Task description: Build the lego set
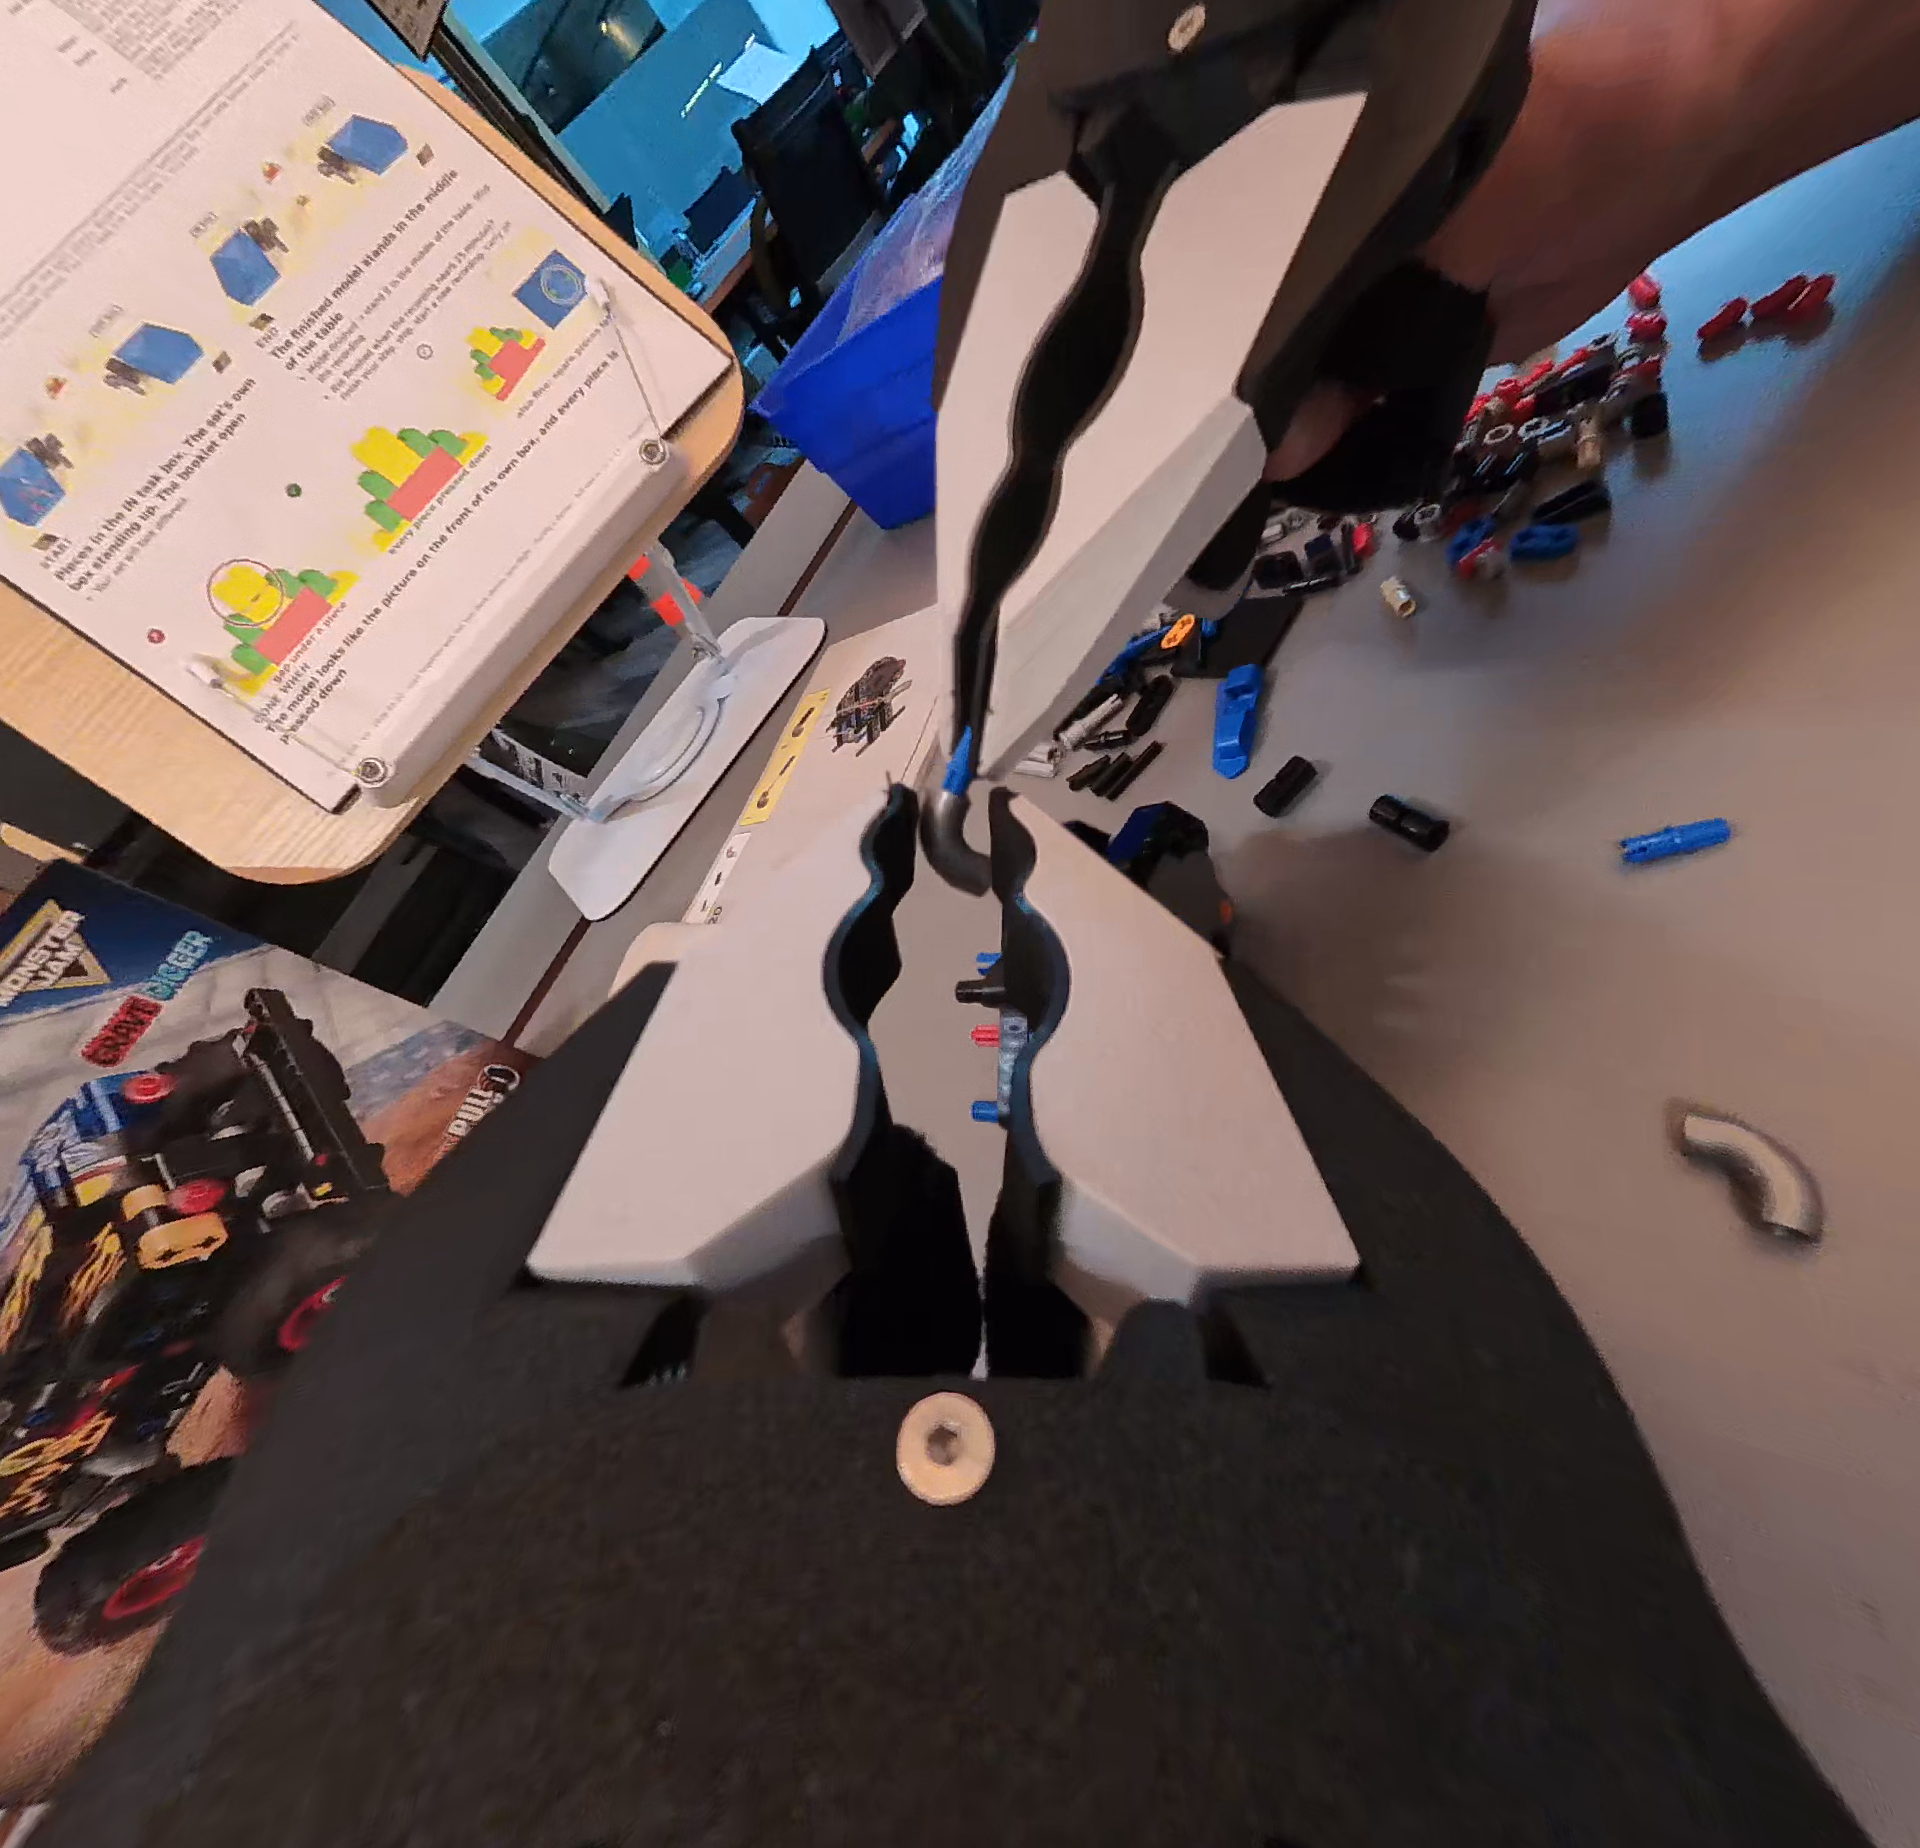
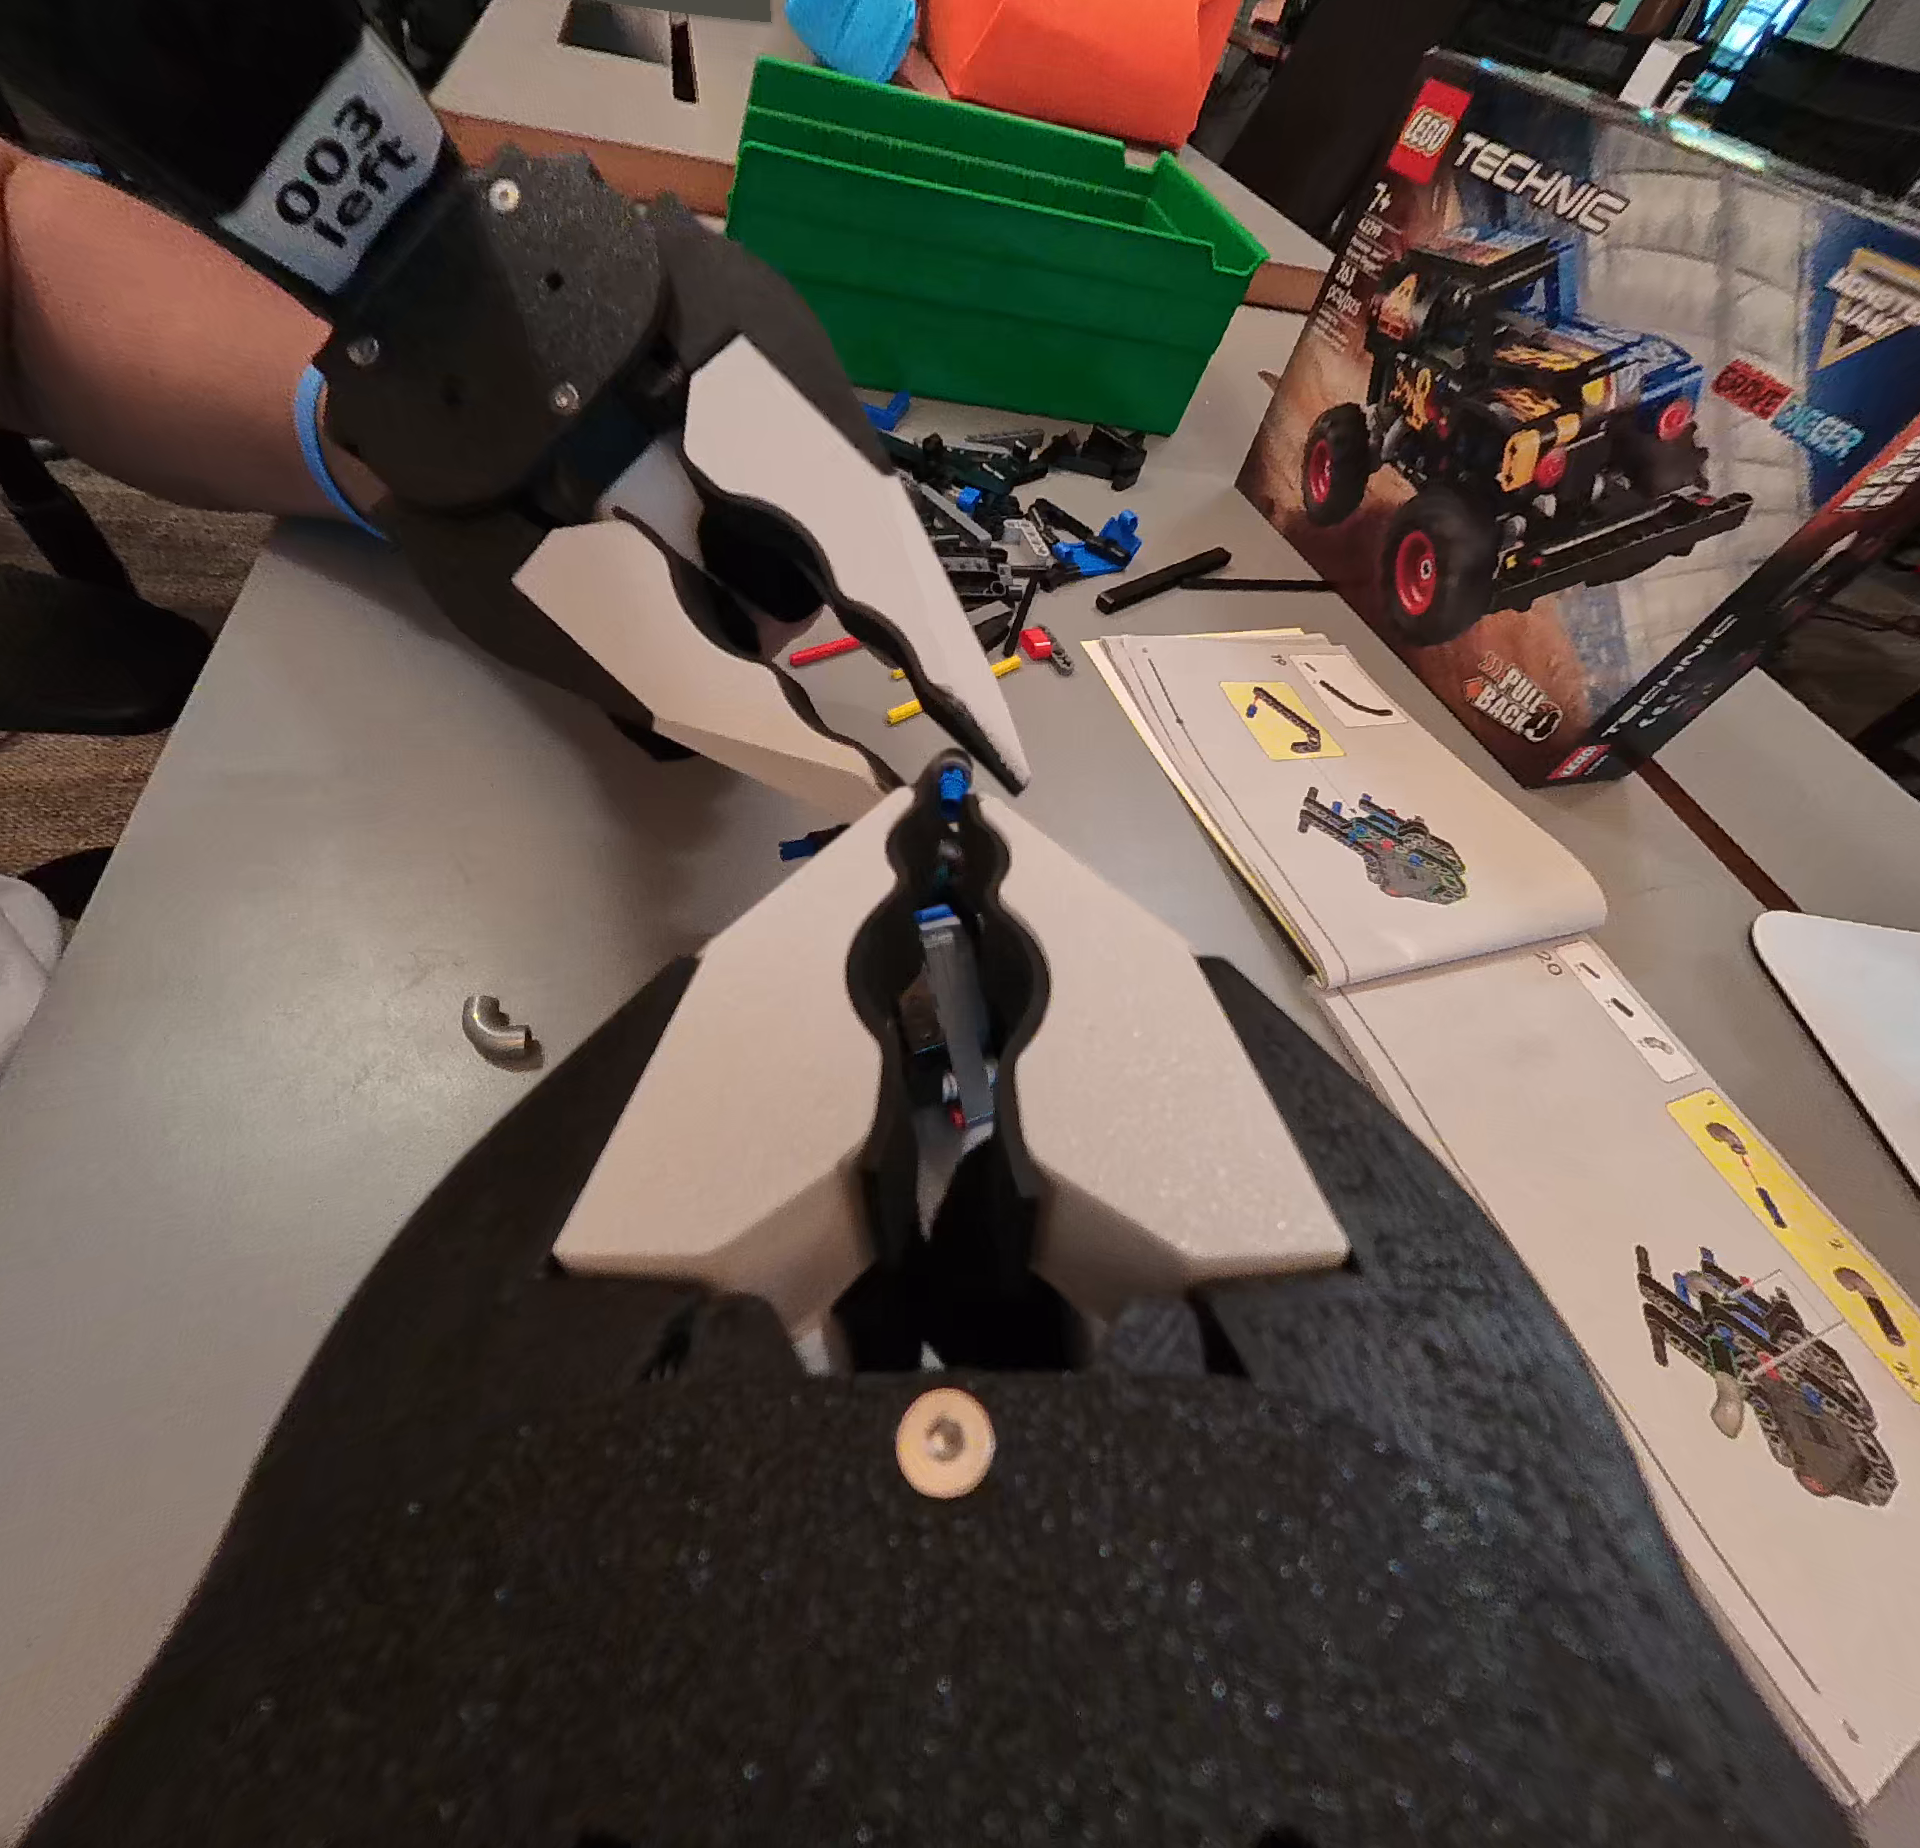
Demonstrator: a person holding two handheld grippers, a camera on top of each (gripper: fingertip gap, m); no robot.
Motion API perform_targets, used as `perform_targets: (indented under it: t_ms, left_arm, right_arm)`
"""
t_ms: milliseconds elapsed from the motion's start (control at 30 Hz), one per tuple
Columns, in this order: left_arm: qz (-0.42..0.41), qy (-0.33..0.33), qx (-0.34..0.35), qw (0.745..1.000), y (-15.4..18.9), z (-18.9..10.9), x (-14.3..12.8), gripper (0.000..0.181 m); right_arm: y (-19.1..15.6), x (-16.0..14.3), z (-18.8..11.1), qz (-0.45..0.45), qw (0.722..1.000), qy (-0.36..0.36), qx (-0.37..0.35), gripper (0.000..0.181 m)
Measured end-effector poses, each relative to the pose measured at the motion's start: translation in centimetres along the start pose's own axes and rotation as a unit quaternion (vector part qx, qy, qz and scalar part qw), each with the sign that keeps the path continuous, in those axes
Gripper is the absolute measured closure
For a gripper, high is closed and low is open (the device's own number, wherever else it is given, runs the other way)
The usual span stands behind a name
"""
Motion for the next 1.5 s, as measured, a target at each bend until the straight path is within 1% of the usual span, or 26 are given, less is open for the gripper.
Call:
perform_targets:
  t_ms: [167,333,600,767,833,900,967,1067,1233,1333,1400,1467,1500]
  left_arm:
    - [0.04,-0.017,0.01,0.999,0.2,0.1,-0.2,0.171]
    - [0.061,-0.027,0.012,0.998,0.3,0.1,-0.3,0.17]
    - [0.049,-0.045,0.002,0.998,0.4,0.2,-0.6,0.174]
    - [0.08,-0.056,0.039,0.994,-0.1,0.0,-0.2,0.175]
    - [0.088,-0.056,0.051,0.993,-0.3,-0.1,0.0,0.175]
    - [0.07,-0.05,0.056,0.995,-0.5,-0.2,0.2,0.175]
    - [0.084,-0.055,0.06,0.993,-0.5,-0.3,0.3,0.175]
    - [0.089,-0.059,0.061,0.992,-0.3,-0.2,0.2,0.176]
    - [0.105,-0.058,0.061,0.991,0.2,-0.2,0.4,0.177]
    - [0.101,-0.062,0.055,0.991,0.4,0.0,0.4,0.178]
    - [0.094,-0.051,0.045,0.993,0.3,0.1,0.3,0.176]
    - [0.058,-0.047,0.033,0.997,0.1,0.5,0.1,0.175]
    - [0.045,-0.04,0.039,0.997,-0.1,0.5,0.3,0.175]
  right_arm:
    - [-0.1,-0.2,0.1,0.005,1.0,-0.009,0.005,0.178]
    - [-0.3,-0.3,0.1,0.003,1.0,-0.016,0.007,0.178]
    - [-0.3,-0.6,0.4,0.021,0.999,-0.023,0.01,0.178]
    - [-0.3,0.0,0.2,0.062,0.998,-0.018,0.009,0.178]
    - [-0.3,0.2,0.2,0.06,0.998,-0.009,0.008,0.178]
    - [-0.4,0.5,0.2,0.048,0.999,0.003,-0.001,0.178]
    - [-0.5,0.5,0.2,0.037,0.999,-0.003,-0.008,0.178]
    - [-0.5,0.3,0.3,0.058,0.998,-0.005,0.001,0.178]
    - [-0.8,0.3,0.4,0.048,0.999,-0.014,0.006,0.178]
    - [-0.6,0.0,0.4,0.066,0.998,-0.024,0.008,0.178]
    - [-0.4,0.0,0.3,0.078,0.997,-0.014,0.016,0.178]
    - [0.1,-0.1,0.1,0.105,0.994,-0.021,0.025,0.178]
    - [0.2,0.2,0.0,0.126,0.991,-0.005,0.039,0.178]
Point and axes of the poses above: each gripper's, where its closed fingertips meet, z out along the fingers, x out of its top, y = z × x across the jaws, the point moved 2 cm from there along -z, back along the fingers, and after that the axes turned 12 degrees about z, right-handed, at the moved point
